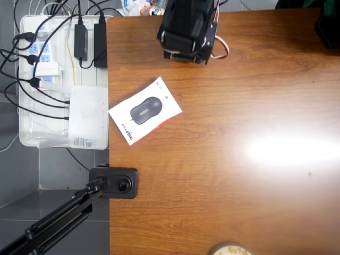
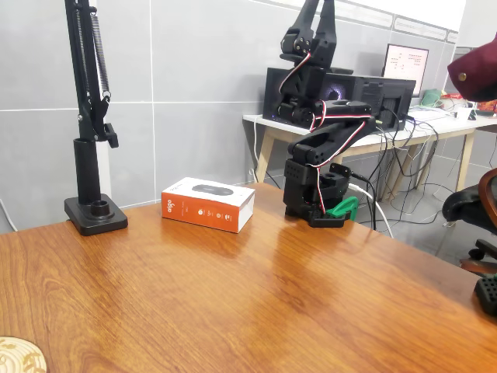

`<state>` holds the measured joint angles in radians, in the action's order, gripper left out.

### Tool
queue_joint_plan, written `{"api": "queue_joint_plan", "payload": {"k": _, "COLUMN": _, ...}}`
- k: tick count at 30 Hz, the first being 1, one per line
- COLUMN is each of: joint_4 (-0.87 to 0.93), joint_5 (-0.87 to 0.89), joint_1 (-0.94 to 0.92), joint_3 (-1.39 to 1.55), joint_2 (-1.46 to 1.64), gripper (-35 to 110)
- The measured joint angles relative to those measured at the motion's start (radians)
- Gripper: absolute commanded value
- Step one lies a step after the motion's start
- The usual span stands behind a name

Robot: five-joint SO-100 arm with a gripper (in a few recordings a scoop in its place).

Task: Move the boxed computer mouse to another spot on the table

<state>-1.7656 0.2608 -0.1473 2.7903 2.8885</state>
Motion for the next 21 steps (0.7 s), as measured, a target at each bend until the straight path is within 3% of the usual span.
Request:
{"api": "queue_joint_plan", "payload": {"k": 13, "joint_4": -0.002, "joint_5": 0.046, "joint_1": 0.067, "joint_3": 0.009, "joint_2": 0.219, "gripper": 0}}
{"api": "queue_joint_plan", "payload": {"k": 18, "joint_4": -0.002, "joint_5": 0.258, "joint_1": 0.067, "joint_3": 0.009, "joint_2": 0.219, "gripper": 0}}
{"api": "queue_joint_plan", "payload": {"k": 21, "joint_4": -0.002, "joint_5": 0.275, "joint_1": 0.067, "joint_3": 0.009, "joint_2": 0.219, "gripper": 0}}
